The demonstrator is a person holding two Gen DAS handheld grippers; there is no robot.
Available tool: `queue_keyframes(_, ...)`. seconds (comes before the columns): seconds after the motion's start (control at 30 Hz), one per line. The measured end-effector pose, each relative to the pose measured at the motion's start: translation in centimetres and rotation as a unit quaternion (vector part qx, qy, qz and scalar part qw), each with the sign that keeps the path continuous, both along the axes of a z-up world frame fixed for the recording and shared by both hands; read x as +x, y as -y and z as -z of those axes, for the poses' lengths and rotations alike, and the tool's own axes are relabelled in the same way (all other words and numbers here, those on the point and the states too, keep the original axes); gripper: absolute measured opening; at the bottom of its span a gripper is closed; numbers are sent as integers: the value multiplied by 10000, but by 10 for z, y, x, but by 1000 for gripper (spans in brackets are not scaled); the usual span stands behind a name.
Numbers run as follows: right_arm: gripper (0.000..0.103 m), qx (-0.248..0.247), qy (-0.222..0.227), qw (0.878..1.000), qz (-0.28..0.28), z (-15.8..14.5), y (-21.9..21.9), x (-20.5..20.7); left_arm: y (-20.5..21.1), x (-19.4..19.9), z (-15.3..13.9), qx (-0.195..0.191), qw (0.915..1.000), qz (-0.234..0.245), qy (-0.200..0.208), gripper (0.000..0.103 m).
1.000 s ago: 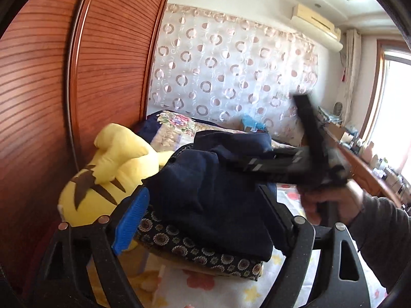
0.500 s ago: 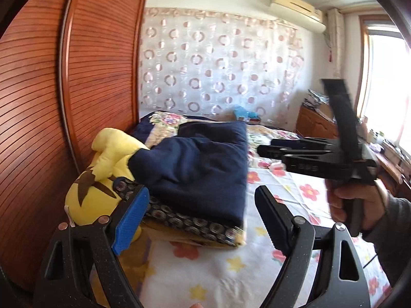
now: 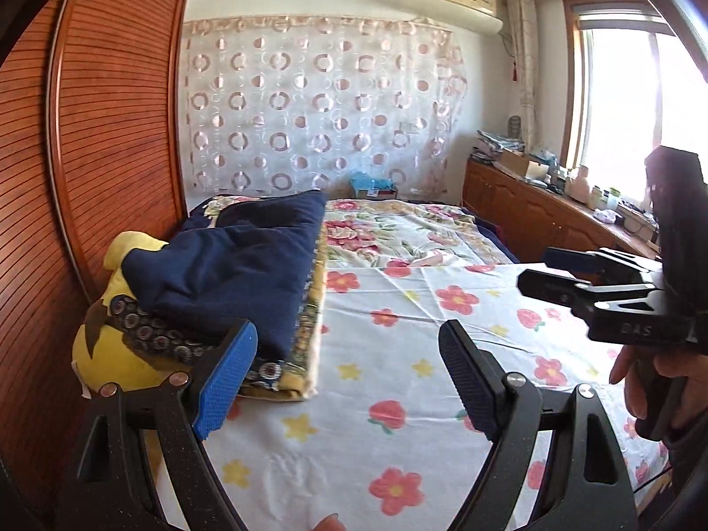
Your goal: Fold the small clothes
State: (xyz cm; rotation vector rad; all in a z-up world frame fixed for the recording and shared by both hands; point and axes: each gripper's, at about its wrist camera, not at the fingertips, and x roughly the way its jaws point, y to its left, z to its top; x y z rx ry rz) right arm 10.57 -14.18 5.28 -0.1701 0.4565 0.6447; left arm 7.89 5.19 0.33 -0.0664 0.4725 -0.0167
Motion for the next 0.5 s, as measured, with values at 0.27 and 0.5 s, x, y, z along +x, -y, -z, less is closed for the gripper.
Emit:
queue_keyframes(0.27, 80, 343, 274, 9954, 846, -11, 46, -61, 46, -2, -7, 198, 9995, 263, -21, 85)
queue_keyframes(0.5, 80, 502, 574, 9858, 1496, -22, 66, -107, 77, -4, -31, 267, 9988, 388, 152, 85)
